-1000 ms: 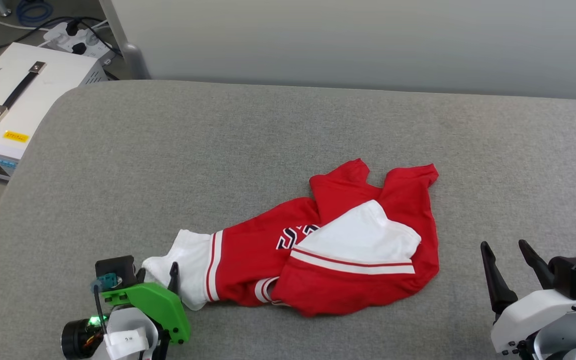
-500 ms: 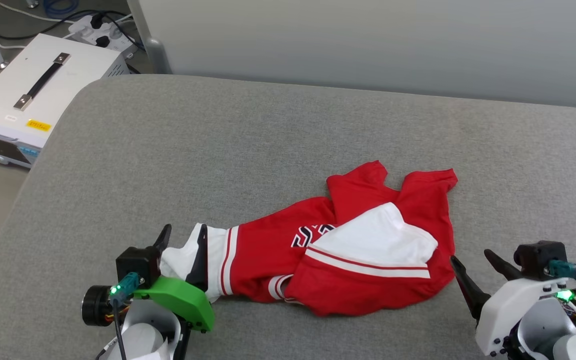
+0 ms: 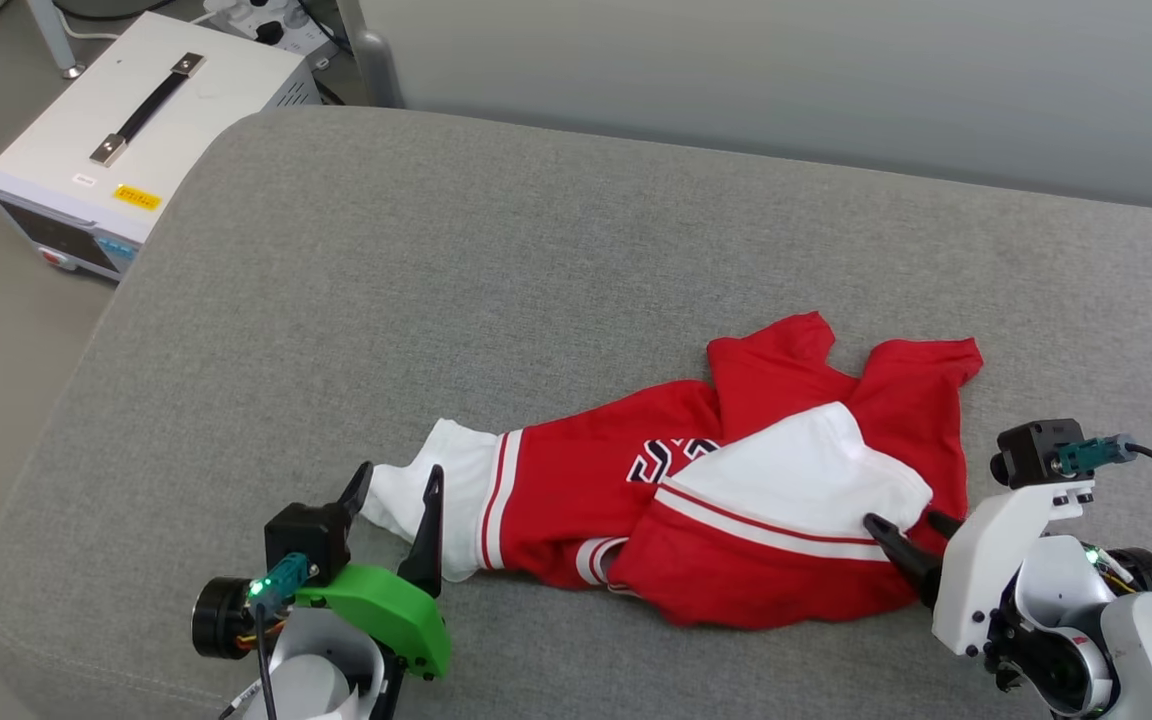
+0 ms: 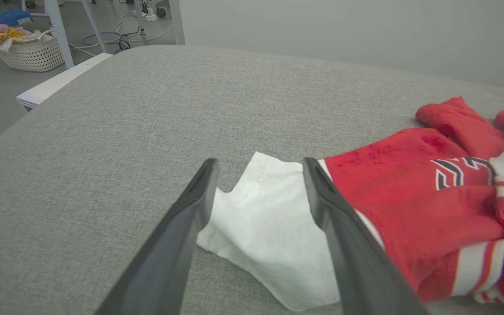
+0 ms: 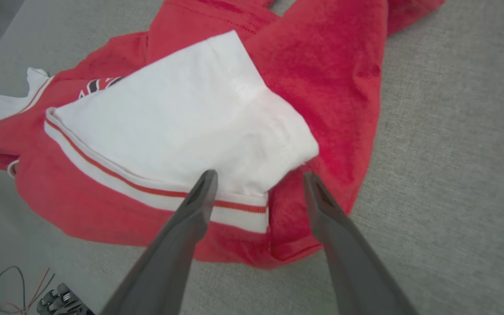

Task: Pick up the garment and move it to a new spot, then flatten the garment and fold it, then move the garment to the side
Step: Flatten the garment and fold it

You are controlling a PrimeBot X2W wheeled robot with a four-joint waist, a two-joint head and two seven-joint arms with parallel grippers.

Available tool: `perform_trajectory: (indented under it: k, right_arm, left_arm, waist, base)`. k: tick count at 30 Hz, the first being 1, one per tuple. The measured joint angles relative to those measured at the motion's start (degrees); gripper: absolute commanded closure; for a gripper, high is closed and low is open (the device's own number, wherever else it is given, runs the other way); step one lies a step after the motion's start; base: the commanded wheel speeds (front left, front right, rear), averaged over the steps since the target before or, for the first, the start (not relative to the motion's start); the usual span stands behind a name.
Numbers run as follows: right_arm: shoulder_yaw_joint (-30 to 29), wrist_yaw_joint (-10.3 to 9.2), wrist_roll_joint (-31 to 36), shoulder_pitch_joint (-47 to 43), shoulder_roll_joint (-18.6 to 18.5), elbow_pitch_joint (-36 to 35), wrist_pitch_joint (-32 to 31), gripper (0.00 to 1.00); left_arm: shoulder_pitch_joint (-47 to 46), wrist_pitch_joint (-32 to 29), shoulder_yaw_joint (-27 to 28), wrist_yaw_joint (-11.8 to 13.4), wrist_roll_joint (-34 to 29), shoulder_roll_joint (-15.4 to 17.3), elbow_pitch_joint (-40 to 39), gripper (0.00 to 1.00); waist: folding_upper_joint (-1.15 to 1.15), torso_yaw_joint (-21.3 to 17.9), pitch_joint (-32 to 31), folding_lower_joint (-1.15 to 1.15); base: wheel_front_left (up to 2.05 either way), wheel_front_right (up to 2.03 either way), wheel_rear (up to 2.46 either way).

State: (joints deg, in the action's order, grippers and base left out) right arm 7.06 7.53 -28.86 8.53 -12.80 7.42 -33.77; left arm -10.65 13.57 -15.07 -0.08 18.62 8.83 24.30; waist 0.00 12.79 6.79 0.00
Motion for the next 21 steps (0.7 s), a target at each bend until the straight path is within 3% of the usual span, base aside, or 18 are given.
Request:
perform_trajectory:
  k: [13, 14, 15, 21]
  right_arm:
    - [0.6, 0.00, -2.8, 2.4, 1.3, 3.0, 2.2, 0.00]
    - [0.8, 0.00, -2.8, 2.5, 1.2, 3.1, 2.8, 0.69]
    - [1.2, 0.00, -2.8, 2.6, 1.1, 3.1, 3.4, 1.00]
    - [3.2, 0.00, -3.8, 2.9, -0.3, 3.0, 6.9, 1.00]
  left_arm:
    - [-1.0, 0.0, -0.8, 0.0, 0.0, 0.0, 1.0, 0.00]
    - [-1.0, 0.0, -0.9, 0.0, 0.0, 0.0, 1.1, 0.00]
    - [-1.1, 0.0, -1.0, 0.0, 0.0, 0.0, 1.1, 0.00]
    - [-1.2, 0.0, -1.1, 0.3, 0.1, 0.0, 1.8, 0.00]
  waist:
    - [0.00, 1.4, 1.9, 0.00]
    - [0.00, 1.4, 1.9, 0.00]
    - [0.00, 1.3, 1.9, 0.00]
    - [0.00, 0.8, 0.9, 0.00]
  base:
    - [0.00, 0.00, 0.00]
    - [0.00, 0.00, 0.00]
    - [0.00, 0.00, 0.00]
    - [0.00, 0.00, 0.00]
